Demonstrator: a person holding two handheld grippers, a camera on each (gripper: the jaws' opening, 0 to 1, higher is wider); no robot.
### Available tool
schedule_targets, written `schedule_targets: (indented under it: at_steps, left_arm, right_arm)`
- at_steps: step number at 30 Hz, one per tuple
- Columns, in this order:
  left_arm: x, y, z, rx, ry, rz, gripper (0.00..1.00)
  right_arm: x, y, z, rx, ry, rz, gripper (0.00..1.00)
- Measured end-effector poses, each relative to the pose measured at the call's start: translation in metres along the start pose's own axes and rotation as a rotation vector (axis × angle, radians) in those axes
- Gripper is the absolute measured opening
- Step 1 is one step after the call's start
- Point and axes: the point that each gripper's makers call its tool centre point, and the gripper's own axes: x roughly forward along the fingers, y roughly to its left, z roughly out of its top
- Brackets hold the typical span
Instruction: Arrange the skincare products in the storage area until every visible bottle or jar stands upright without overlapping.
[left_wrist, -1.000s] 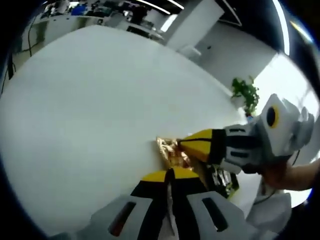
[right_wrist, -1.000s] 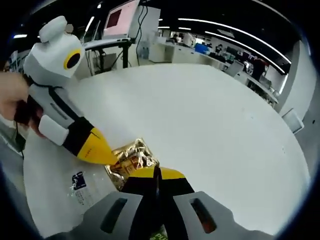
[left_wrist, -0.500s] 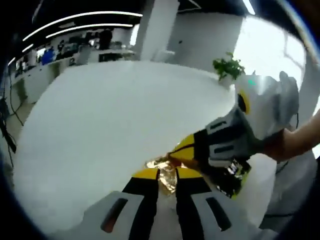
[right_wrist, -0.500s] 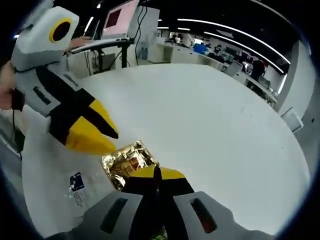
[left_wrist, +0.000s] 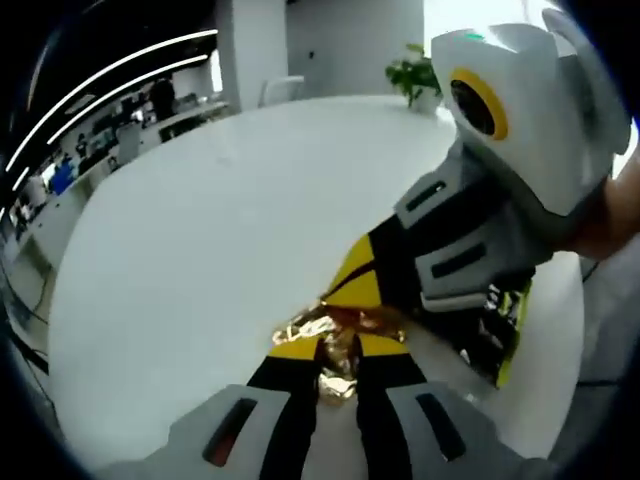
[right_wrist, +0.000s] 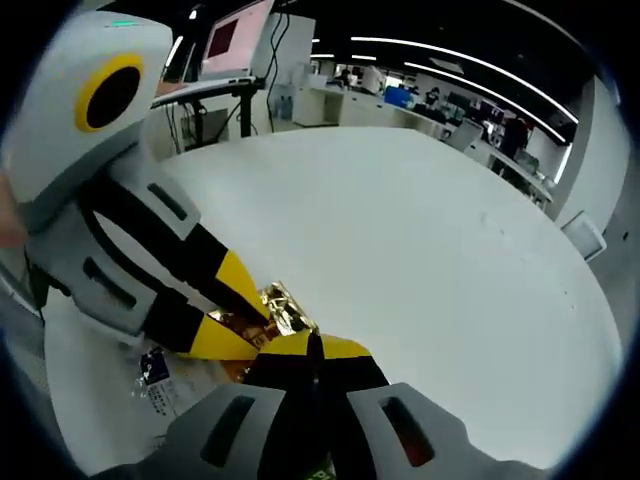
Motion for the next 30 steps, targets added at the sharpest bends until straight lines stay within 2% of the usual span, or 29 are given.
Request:
schedule_targets:
  at_steps: [2, 4, 6, 10, 16, 19, 24, 30]
  left_arm:
    - [0.002, 0.002, -0.001, 0.002, 0.008, -0.003, 0.17]
    - [0.002, 0.002, -0.001, 0.007, 0.013, -0.004, 0.17]
    - [0.002, 0.003, -0.001, 0.005, 0.015, -0.004, 0.17]
    - [0.002, 0.002, -0.001, -0.004, 0.014, -0.007, 0.17]
    - [0.002, 0.000, -0.001, -0.004, 0.022, -0.009, 0.17]
    - [0.002, 0.000, 0.000, -0.018, 0.022, -0.006, 0.20]
    - [0.000, 0.000, 0.003, -0.029, 0.009, 0.002, 0.17]
    - [-0.007, -0.003, 0.012, -0.043, -0.015, 0.004, 0.20]
  right_arm:
    - [-0.003, -0.003, 0.003, 0.003, -0.011, -0.011, 0.04]
    - [-0.008, -0.011, 0.010, -0.005, -0.049, -0.051, 0.05]
    - [-0.014, -0.012, 0.017, -0.007, -0.085, -0.042, 0.03]
    - [-0.022, -0.017, 0.018, 0.017, -0.090, -0.056, 0.09]
    - [-0.029, -0.014, 0.012, 0.023, -0.093, -0.056, 0.11]
    - [-0.033, -0.012, 0.011, 0.023, -0.096, -0.053, 0.11]
    - [-0.039, -0.013, 0.015, 0.020, -0.110, -0.053, 0.11]
    - [-0.052, -0.013, 0.023, -0.001, -0.132, -0.068, 0.15]
